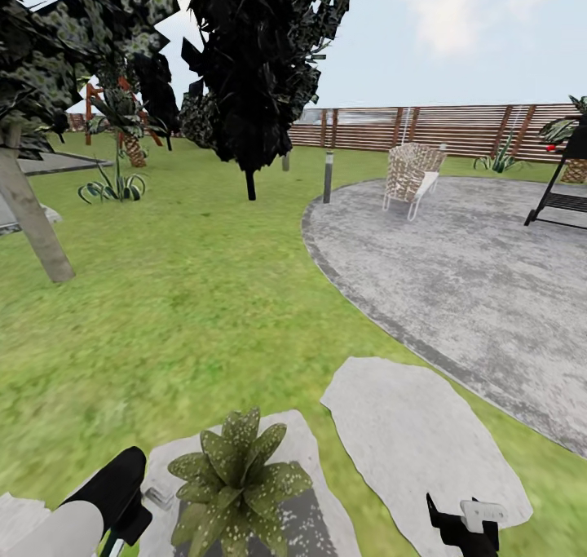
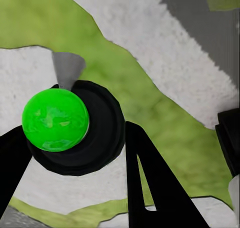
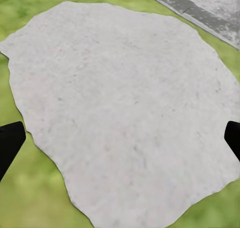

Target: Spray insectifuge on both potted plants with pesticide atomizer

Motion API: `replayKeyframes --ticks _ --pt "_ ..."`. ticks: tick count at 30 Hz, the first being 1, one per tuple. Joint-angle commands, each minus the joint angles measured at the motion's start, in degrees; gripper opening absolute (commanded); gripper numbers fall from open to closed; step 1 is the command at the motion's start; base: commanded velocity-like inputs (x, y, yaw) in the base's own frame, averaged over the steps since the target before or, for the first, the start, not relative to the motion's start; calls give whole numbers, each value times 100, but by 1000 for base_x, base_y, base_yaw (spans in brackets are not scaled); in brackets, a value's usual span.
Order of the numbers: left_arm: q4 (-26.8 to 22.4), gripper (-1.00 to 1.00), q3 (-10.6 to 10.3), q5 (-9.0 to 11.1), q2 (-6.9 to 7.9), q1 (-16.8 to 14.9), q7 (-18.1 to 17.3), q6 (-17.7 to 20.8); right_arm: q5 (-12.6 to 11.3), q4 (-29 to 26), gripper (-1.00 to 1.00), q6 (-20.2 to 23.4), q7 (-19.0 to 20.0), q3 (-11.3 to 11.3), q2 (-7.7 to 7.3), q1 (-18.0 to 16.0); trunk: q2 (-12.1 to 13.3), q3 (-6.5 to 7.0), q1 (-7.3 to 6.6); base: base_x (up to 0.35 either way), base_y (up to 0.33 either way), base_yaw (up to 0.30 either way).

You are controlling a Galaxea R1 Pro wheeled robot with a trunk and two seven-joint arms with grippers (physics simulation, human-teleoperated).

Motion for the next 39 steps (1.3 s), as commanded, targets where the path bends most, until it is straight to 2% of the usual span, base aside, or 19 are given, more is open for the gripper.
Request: replayKeyframes --ticks 1,12,19,24,29,35,39 --pt "-6 -100 59 -64 -5 0 -51 10 -1 3 100 -19 58 -49 1 -5 -2 -5 -1 22 0 -4" --pt "4 -100 70 -57 18 307 -51 -24 -1 3 100 -19 58 -49 1 -5 -2 -5 -1 2 0 0" --pt "-127 -100 75 -76 109 316 -51 -33 -1 3 100 -19 58 -49 3 -5 -2 -5 -1 0 0 0" --pt "-461 -100 12 -135 92 316 -43 -33 -1 3 100 -19 58 -49 9 -5 -2 -5 -1 0 0 0" --pt "-699 -100 15 -140 31 260 470 14 -1 3 100 -19 58 -49 10 -5 -2 -5 -1 0 0 0" --pt "-600 -100 33 -97 114 302 508 -21 -1 3 100 -19 58 -49 10 -5 -2 -5 -1 0 0 0" --pt "-346 -100 47 -78 126 342 515 -25 -1 6 100 -19 58 -49 10 -5 -2 -5 -1 28 21 0"
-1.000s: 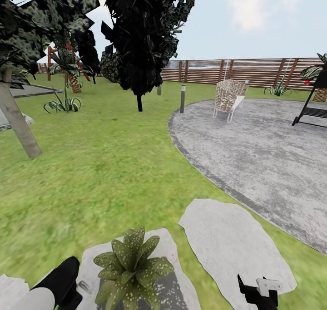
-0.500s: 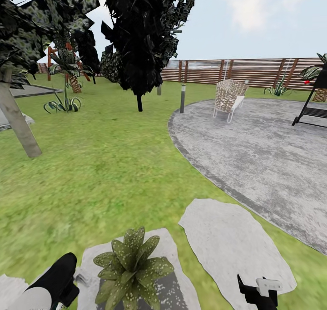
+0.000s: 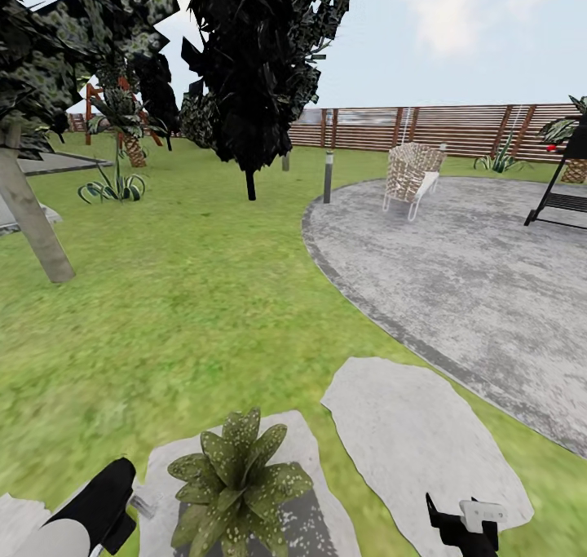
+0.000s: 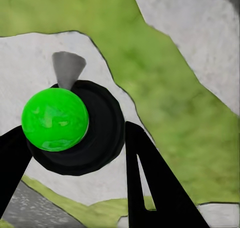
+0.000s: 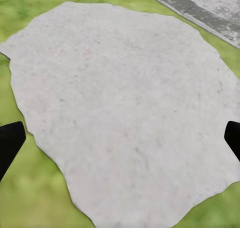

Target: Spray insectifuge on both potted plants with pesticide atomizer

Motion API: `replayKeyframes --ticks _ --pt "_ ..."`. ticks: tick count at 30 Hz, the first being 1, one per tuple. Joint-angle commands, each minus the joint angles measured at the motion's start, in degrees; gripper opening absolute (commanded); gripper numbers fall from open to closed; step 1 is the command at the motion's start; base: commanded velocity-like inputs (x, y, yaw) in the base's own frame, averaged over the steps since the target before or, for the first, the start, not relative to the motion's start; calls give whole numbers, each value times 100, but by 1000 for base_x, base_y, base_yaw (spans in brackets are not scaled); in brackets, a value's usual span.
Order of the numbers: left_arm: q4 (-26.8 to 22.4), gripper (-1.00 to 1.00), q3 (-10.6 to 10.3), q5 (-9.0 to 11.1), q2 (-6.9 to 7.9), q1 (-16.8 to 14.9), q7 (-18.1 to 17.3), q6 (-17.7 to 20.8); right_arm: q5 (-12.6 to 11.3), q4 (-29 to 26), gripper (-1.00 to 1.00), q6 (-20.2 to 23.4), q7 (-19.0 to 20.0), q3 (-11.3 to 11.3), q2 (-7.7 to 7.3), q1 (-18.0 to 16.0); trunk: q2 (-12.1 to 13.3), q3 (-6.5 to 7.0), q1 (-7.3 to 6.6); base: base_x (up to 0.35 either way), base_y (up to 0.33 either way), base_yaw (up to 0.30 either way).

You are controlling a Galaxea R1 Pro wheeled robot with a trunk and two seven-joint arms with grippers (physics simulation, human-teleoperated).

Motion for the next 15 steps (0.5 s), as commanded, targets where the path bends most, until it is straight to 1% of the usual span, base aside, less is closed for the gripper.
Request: replayKeyframes --ticks 1,3,5,7,11,15 --pt "44 -100 41 -65 -4 3 -49 2 0 3 100 -19 58 -49 1 -5 -2 -5 0 200 146 0" --pt "79 -100 45 -61 -3 5 -42 2 0 6 100 -19 58 -49 1 -5 -2 -5 0 223 167 0" --pt "135 -100 40 -62 -15 6 -39 1 2 7 100 -19 58 -49 1 -5 -2 -5 0 106 81 0" --pt "163 -100 38 -64 -25 6 -38 1 0 8 100 -19 58 -49 1 -5 -2 -7 0 30 23 -46" --pt "177 -100 45 -61 -16 14 -38 1 -1 7 100 -19 66 -49 1 -5 -2 -24 0 7 5 -169" --pt "324 -100 50 -66 -12 23 -38 0 -1 8 100 -19 67 -49 1 -5 -2 -28 0 1 0 -45"
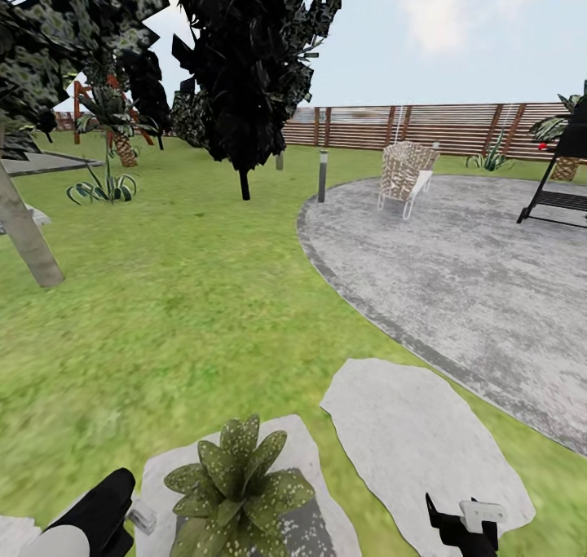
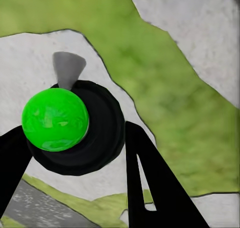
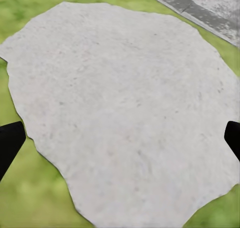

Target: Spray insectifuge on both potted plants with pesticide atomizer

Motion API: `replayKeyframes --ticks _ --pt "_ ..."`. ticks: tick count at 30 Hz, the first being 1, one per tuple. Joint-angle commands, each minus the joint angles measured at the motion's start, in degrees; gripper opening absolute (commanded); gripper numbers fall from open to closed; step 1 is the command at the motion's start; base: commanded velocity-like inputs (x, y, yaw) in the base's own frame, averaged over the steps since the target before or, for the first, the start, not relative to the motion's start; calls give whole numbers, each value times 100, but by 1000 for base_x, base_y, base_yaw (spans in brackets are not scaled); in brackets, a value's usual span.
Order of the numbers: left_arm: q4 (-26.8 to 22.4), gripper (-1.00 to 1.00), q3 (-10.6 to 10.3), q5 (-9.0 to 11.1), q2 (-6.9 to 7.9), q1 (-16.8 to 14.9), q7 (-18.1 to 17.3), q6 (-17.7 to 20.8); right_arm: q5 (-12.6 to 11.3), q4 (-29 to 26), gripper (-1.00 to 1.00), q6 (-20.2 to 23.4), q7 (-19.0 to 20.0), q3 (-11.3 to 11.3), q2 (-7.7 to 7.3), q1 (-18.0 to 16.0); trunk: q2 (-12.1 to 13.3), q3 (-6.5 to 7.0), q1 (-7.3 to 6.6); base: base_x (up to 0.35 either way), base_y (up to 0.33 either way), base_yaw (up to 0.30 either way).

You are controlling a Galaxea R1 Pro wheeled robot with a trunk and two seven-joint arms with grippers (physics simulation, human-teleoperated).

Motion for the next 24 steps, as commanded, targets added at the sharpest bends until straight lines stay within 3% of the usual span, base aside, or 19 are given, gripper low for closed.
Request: replayKeyframes --ticks 1,8,24 --pt "-12 -100 45 -66 -5 -1 -48 5 -1 4 100 -19 57 -49 1 -5 -2 -5 -1 -31 0 -8" --pt "-43 -100 66 -65 -12 -1 -41 8 -1 2 100 -19 55 -49 1 -5 -2 -46 -1 -242 11 -1" --pt "-451 -100 4 -120 -98 -74 -48 47 -1 4 100 -19 58 -49 1 -5 -2 -192 -1 -9 13 0"
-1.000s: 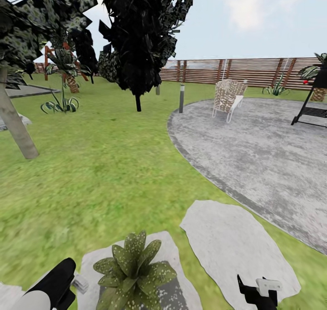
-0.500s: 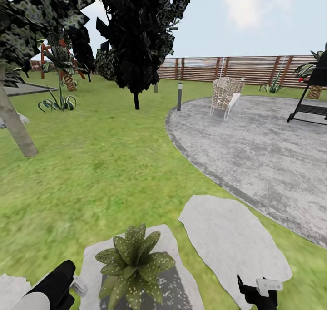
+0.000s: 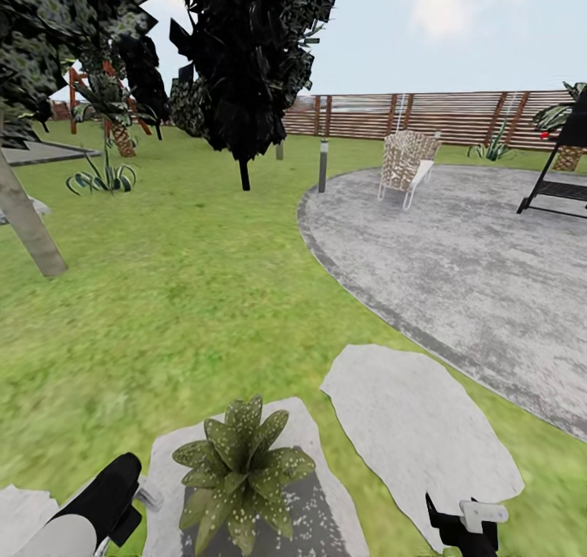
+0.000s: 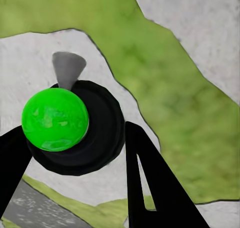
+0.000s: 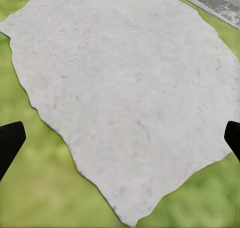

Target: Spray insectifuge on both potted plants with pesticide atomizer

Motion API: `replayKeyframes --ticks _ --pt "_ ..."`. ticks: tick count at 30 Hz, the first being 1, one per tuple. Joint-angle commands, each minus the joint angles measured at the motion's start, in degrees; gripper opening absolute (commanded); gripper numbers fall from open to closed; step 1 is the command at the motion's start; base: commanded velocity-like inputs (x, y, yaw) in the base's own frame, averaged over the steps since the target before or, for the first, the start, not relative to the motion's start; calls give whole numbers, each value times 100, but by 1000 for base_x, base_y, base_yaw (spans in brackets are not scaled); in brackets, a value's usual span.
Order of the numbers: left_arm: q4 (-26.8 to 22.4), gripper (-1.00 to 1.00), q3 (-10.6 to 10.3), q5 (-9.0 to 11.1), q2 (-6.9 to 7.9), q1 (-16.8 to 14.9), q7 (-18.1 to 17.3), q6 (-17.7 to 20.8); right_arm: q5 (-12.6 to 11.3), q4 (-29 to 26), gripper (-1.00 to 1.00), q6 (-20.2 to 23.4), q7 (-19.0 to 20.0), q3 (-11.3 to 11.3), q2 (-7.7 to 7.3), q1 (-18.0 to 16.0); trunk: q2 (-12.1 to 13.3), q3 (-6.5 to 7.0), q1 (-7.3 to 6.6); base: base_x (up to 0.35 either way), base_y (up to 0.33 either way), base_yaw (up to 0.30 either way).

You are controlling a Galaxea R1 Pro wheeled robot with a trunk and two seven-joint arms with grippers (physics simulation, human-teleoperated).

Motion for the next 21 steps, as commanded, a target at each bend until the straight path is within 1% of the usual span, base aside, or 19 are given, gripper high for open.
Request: replayKeyframes --ticks 1,4,8,12,15,21 --pt "-12 -100 32 -68 -6 -8 -55 7 -1 4 100 -19 57 -49 1 -5 -2 -10 -1 0 0 0" --pt "-14 -100 29 -67 -12 -18 -62 9 -1 4 100 -19 58 -49 3 -5 -2 -16 -1 0 0 0" --pt "-15 -100 24 -63 -121 -37 -77 39 -1 4 100 -19 58 -49 4 -5 -2 -17 -1 0 0 -2" --pt "-11 -100 23 -71 -199 -38 -80 61 -1 4 100 -19 58 -49 1 -5 -2 -18 -1 0 0 -198" --pt "43 -100 13 -89 -199 -26 -76 55 -1 4 100 -19 58 -49 0 -5 -2 -18 -1 0 0 -222" --pt "32 -100 9 -103 -197 -19 -88 58 -1 4 100 -19 58 -49 1 -5 -2 -18 -1 0 0 -24"
